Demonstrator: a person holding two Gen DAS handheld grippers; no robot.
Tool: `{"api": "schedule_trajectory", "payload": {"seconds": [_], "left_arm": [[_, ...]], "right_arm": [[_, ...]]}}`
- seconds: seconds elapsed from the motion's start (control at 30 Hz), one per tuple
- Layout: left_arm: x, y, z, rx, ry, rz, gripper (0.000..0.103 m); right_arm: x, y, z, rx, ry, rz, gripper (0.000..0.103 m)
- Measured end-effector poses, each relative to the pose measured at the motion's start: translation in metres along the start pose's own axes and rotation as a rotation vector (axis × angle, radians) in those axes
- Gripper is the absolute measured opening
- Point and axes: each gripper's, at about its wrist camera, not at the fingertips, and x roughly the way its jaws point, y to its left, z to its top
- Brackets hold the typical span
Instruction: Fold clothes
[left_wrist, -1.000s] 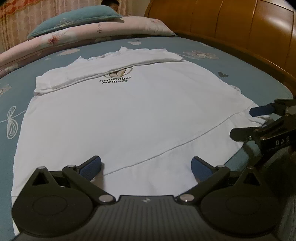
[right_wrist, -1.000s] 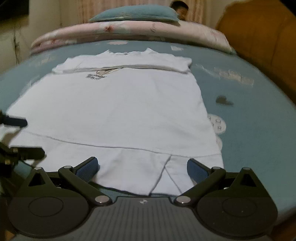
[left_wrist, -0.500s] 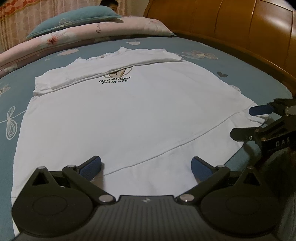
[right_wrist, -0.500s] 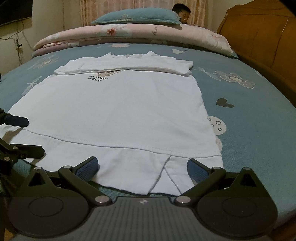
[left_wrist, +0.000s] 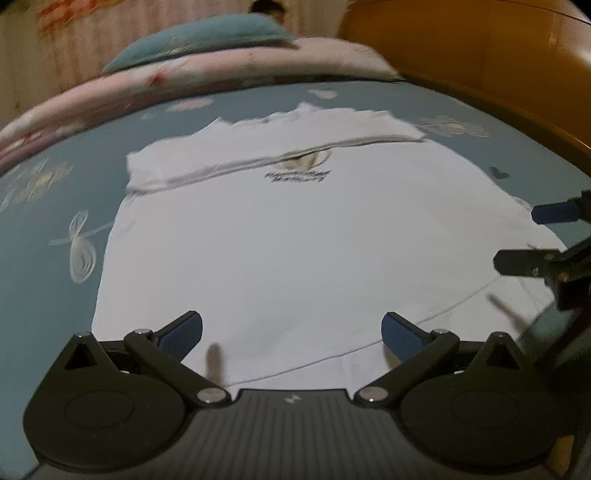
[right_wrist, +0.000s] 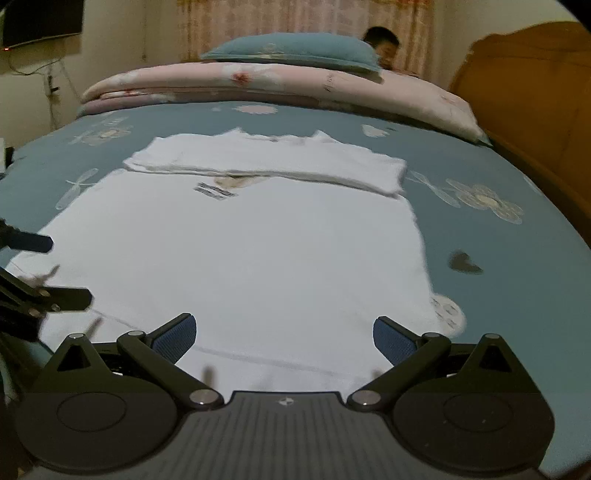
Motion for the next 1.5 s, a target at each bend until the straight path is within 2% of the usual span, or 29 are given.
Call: {"api": "schedule_trajectory", "payload": {"seconds": [0.1,0.17,0.47,0.6,0.73,0.97,1.07,1.23,1.4,1.5], "left_arm": [[0.006,0.005,-0.007,-0.068,0.044,0.026,0.102],[0.004,0.008,-0.013,-0.09,0.029,0.025,0.102],[0.001,-0.002,-0.018,-0.113,-0.003,0.08,0.102],[0.0,0.0,-0.022,-0.105,-0.028,0.065,0.102],[-0.003,0.003,-0.023,-0.072,-0.02,0.041,0.102],[-0.017,0.024,-0.032,-0.106,-0.027,-0.032,0.102],[-0.019,0.025,-0.035,-0.072,-0.036,-0.048,0.102],[-0.018,0.02,-0.038,-0.049,-0.057,-0.031,0.102],[-0.016,0.015,-0.023,-0.007,0.029,-0.012,0.101],[-0.031,0.008,-0.008,0.118,0.004,0.024,0.099]], "right_arm": [[0.016,0.011,0.001,0.008,0.039,0.046,0.103],[0.025,0.017,-0.006,0.006,0.074,0.055,0.103],[0.019,0.017,-0.026,-0.009,0.002,0.031,0.103],[0.016,0.02,-0.027,-0.004,0.001,0.005,0.103],[0.016,0.022,-0.025,0.004,0.015,-0.011,0.103],[0.014,0.025,-0.027,0.025,0.019,-0.039,0.103],[0.014,0.025,-0.028,0.032,0.012,-0.041,0.103],[0.014,0.023,-0.03,0.038,0.004,-0.034,0.103],[0.013,0.02,-0.028,0.03,0.022,-0.016,0.103],[0.006,0.015,-0.021,0.057,0.044,0.013,0.103]]}}
